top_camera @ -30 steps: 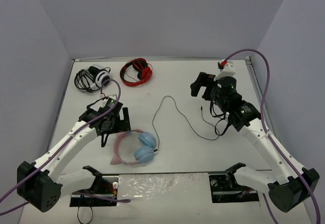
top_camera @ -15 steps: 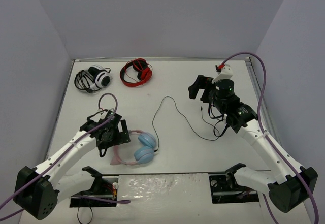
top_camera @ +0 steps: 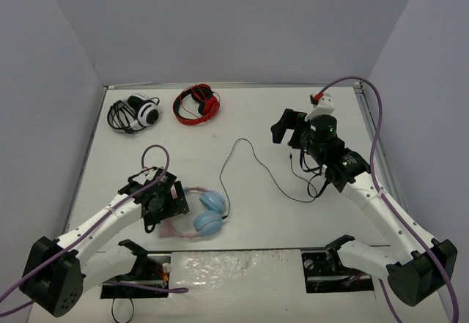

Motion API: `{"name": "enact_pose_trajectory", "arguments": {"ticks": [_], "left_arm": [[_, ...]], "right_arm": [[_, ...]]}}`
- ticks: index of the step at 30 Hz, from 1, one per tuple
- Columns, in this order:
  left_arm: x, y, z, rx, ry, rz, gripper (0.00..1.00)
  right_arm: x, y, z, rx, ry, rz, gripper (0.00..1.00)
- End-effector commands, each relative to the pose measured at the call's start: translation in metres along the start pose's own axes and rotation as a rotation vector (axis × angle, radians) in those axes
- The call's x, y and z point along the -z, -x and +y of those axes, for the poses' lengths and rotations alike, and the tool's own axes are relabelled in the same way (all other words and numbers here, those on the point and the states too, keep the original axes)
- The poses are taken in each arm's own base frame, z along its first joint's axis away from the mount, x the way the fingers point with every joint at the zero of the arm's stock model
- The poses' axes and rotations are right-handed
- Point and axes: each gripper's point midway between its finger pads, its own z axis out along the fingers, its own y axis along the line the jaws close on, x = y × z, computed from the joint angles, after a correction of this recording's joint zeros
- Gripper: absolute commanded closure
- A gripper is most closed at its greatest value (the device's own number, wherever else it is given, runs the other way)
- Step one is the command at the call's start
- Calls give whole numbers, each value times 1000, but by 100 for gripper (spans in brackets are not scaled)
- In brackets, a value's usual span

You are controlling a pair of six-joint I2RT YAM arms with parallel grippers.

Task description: Wrap the headphones

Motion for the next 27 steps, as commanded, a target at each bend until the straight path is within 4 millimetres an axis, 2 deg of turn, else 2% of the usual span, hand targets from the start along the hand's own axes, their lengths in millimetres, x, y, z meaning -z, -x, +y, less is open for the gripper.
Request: {"name": "enact_pose_trajectory", "arguments": {"ticks": [1,6,10,17,20,27], "left_arm": [[-4,6,-11,38,-44,-30,12],[-9,3,-9,47,-47,-35,17],[-11,3,-10,45,-48,-33,26],[-13,6,-13,30,-51,-28,66],[-15,4,-14,22,-49,-16,75],[-18,3,-16,13,-57,-11,84]], "right_arm": [[3,22,10,-13,42,-87,0],[2,21,10,-11,43,-84,0],[2,21,10,-10,45,-84,0],[2,19,8,-9,39,-84,0],[2,19,8,-9,38,-84,0],[2,19,9,-9,41,-85,0]]}}
